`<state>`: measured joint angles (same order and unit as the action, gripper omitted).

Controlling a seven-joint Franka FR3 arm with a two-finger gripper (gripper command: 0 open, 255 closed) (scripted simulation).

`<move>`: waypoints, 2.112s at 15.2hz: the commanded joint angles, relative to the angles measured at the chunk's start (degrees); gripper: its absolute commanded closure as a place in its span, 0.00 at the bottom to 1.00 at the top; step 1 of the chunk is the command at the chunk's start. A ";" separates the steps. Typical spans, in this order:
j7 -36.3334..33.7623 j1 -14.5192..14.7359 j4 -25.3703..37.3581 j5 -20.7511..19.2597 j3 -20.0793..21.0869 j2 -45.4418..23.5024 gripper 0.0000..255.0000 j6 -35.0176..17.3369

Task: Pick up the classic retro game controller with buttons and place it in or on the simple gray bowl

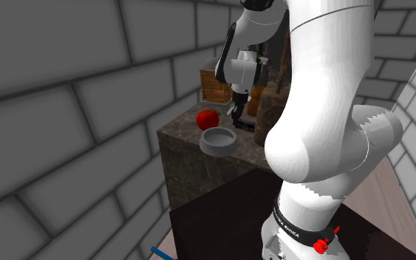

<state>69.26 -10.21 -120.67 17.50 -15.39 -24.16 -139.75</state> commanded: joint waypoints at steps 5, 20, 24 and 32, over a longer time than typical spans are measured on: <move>-1.44 0.67 0.14 -1.92 -1.08 3.44 1.00 3.42; -5.04 1.87 2.19 -6.41 -2.87 11.39 1.00 12.80; -6.88 2.85 1.22 -7.40 -2.67 13.67 1.00 13.80; -18.60 9.16 -8.50 -10.14 1.44 22.60 1.00 11.43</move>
<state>52.25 -1.76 -128.04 7.71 -14.51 -2.74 -128.18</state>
